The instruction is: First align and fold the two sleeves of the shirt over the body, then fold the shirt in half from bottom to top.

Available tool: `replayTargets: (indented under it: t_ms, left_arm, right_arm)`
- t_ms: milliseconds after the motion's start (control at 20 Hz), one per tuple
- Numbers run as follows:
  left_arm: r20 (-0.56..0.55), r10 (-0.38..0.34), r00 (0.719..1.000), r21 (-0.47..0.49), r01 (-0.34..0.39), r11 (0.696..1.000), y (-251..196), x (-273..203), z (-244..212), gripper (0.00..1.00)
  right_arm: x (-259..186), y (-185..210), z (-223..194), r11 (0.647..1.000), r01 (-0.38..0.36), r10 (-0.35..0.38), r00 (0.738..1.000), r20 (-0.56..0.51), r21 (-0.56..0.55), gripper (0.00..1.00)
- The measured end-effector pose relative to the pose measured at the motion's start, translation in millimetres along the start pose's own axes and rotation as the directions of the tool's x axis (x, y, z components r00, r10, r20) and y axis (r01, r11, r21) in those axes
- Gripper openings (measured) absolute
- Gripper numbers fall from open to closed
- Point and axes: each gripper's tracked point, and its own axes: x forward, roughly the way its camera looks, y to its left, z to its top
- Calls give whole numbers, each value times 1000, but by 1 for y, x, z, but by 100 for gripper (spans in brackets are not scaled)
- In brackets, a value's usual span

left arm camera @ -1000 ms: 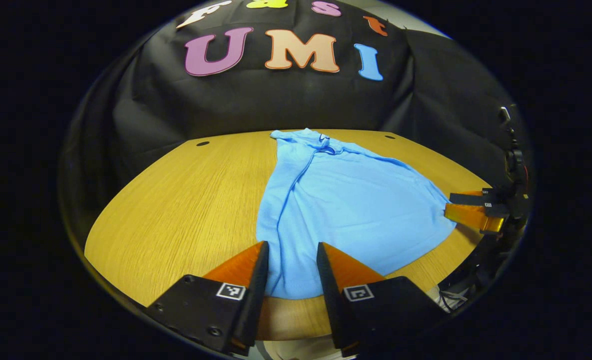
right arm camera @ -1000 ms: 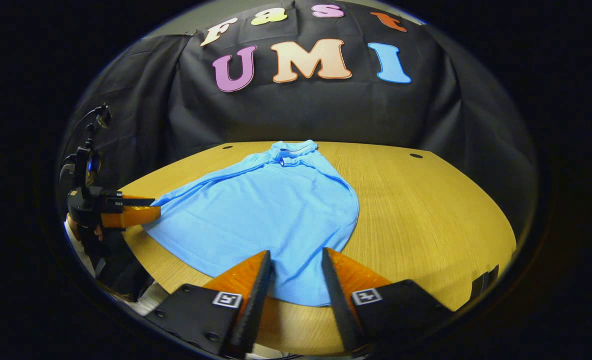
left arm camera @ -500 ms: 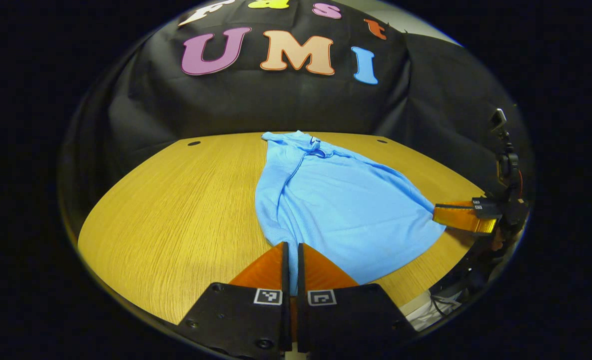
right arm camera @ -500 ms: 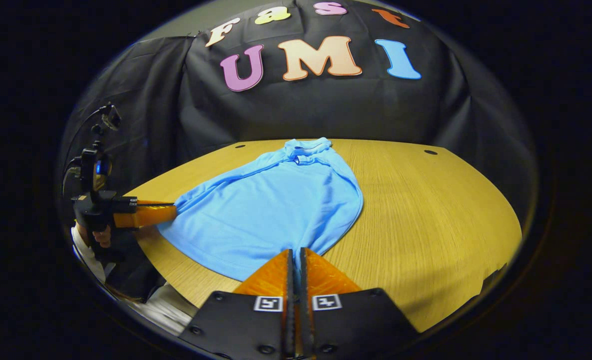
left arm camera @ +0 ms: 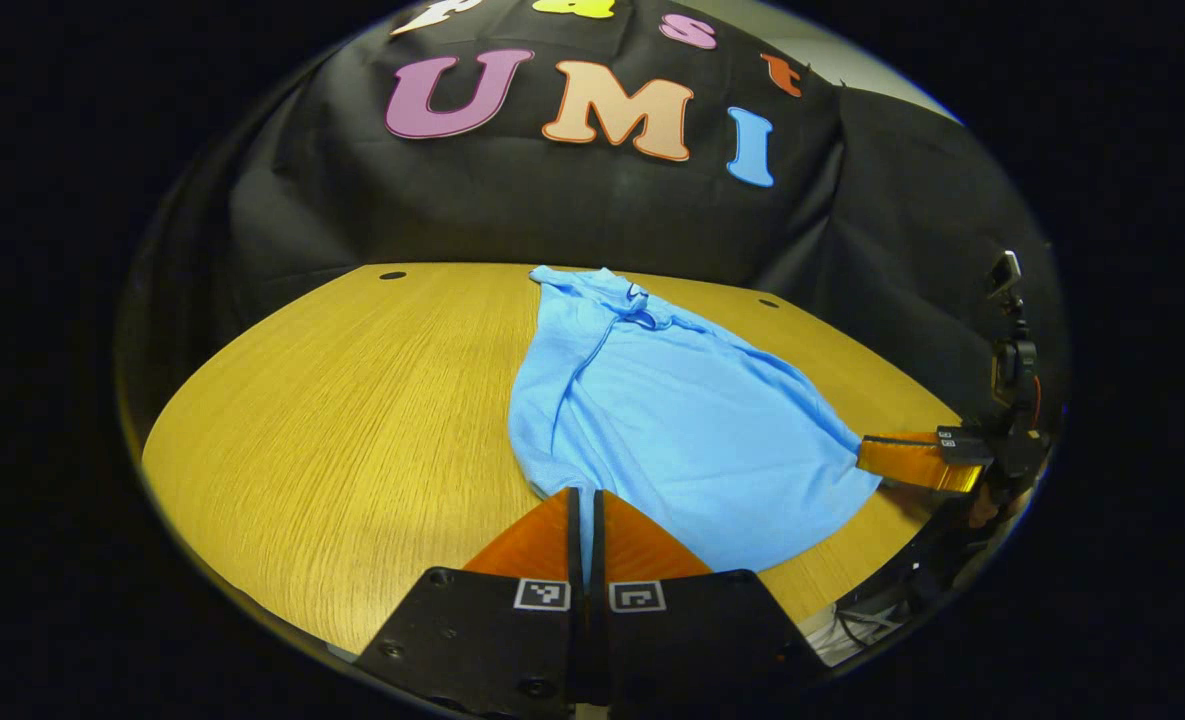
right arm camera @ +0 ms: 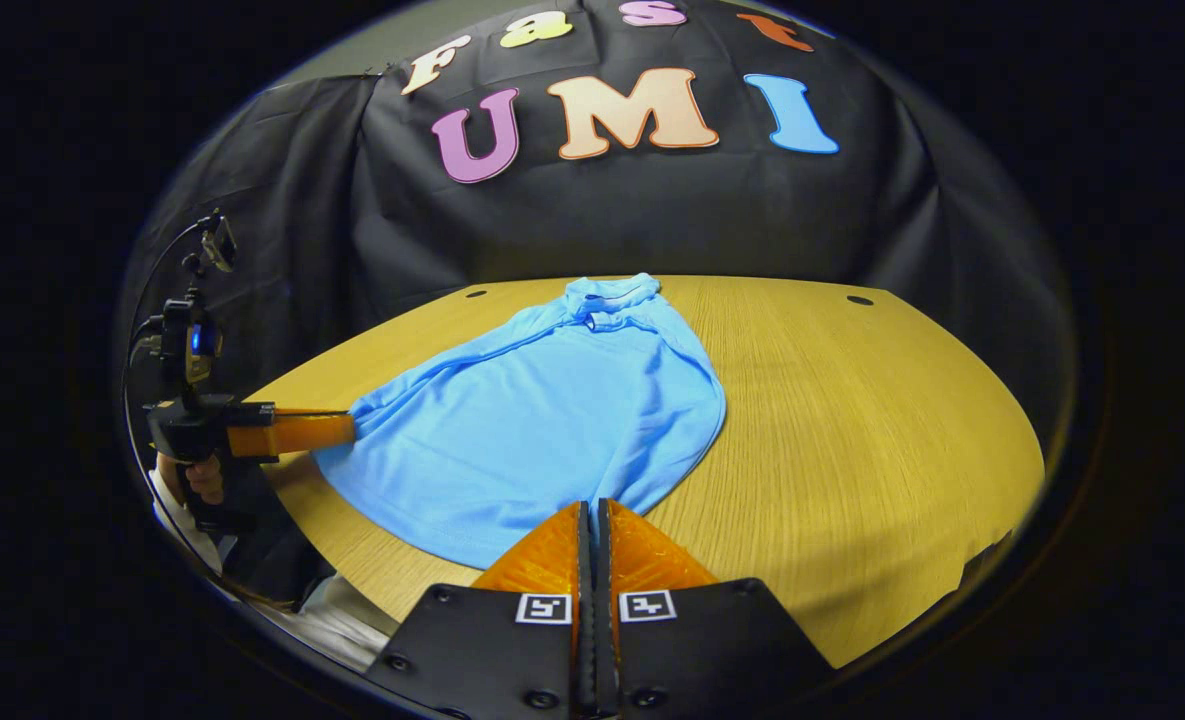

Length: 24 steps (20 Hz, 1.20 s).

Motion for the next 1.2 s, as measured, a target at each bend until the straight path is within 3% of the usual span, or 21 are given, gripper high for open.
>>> replayTargets:
  t_ms: [350, 550, 1200]
  left_arm:
    - [95, -8, 995, 14, 7, 1000, -1, 17, 58, 0]
    - [149, 11, 989, -45, -5, 999, 12, 33, 90, 0]
    - [254, 72, 964, -129, -40, 991, 41, 116, 203, 0]
  right_arm:
    - [10, -7, 61, 1000, 17, -16, 997, 80, -10, 3]
    - [27, -21, 95, 999, 41, -41, 993, 113, 6, 2]
    - [129, -52, 211, 996, 67, -57, 985, 161, -59, 3]
